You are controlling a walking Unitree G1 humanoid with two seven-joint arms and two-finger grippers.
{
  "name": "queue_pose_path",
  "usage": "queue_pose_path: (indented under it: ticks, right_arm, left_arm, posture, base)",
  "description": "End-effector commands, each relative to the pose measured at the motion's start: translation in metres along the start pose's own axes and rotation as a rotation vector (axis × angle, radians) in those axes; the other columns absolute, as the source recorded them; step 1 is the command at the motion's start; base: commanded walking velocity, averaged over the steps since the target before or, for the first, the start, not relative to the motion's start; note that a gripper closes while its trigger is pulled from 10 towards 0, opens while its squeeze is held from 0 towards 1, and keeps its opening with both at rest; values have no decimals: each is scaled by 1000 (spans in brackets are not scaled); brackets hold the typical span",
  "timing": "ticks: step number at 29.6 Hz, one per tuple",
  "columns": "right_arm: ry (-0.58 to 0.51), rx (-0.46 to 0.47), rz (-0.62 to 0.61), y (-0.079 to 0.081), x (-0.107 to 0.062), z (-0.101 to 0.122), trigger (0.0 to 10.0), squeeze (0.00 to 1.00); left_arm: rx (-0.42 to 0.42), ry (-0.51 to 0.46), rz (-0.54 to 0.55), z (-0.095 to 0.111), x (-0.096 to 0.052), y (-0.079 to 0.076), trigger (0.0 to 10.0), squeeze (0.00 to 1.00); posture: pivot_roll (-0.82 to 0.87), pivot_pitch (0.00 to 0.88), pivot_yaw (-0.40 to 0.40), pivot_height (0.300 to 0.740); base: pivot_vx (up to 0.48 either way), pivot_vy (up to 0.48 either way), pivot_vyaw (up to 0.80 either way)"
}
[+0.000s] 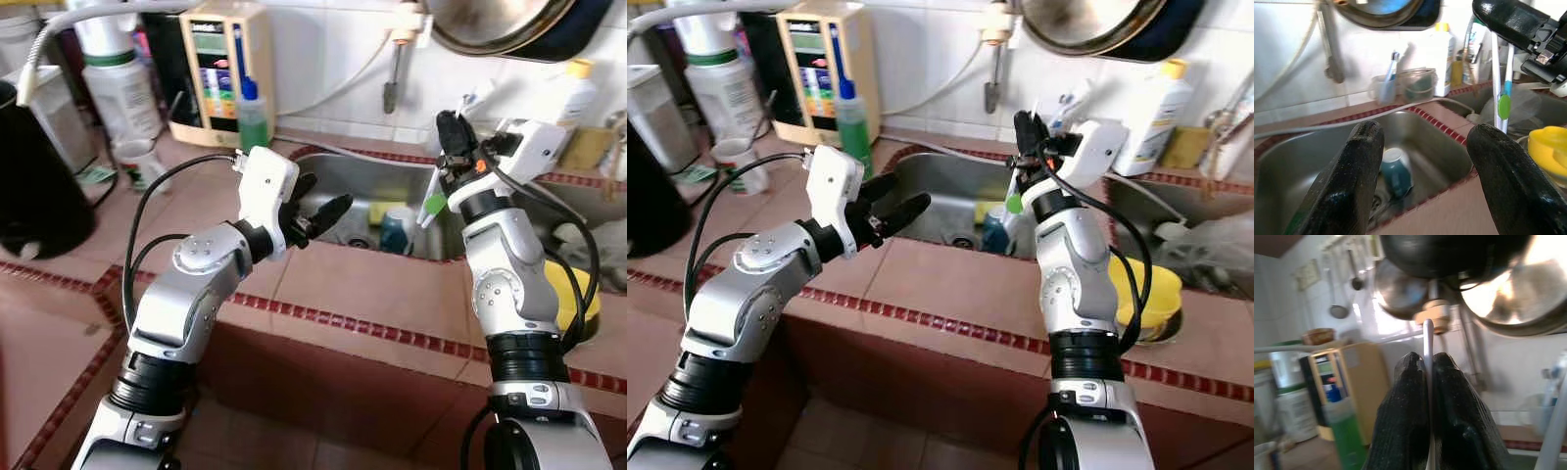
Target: Kitchen organization
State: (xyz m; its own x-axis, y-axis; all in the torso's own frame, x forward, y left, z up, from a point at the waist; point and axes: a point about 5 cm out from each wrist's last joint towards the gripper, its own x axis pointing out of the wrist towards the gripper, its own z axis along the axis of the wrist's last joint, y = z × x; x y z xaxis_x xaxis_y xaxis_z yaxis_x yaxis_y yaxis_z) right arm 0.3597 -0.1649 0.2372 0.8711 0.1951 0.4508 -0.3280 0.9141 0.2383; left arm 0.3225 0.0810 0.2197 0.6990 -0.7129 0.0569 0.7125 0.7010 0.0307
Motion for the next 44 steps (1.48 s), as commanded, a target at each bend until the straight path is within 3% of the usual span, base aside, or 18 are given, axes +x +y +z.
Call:
queue_pose_path:
  ticks: [1,10,18,26,30,44]
  right_arm:
    - [-12,3,-5,0,2,4,10000,0]
    - [-6,8,9,3,5,3,10000,0]
    - [7,6,-1,0,6,1,10000,0]
    - [66,6,-85,-17,5,-9,10000,0]
    - [153,-11,-147,-33,4,-23,10000,0]
    - [258,1,-166,-47,2,-43,10000,0]
  left_arm:
    - [15,-2,-7,3,1,1,10000,0]
    - [18,6,22,1,-1,2,10000,0]
    - [3,-3,8,1,-2,0,10000,0]
    - [26,22,-68,-3,-8,-10,10000,0]
    - [40,71,-104,-13,-13,-18,10000,0]
    - [25,127,-213,-25,-24,-44,10000,0]
  posture:
    - [1,2,29,740]
    - [7,3,21,740]
    - [10,3,18,740]
    - [12,13,21,740]
    - [16,19,22,740]
    - [48,23,12,740]
  base:
    - [480,0,0]
    - [456,0,0]
    - [0,0,0]
    - [0,0,0]
    - [0,0,0]
    - [0,0,0]
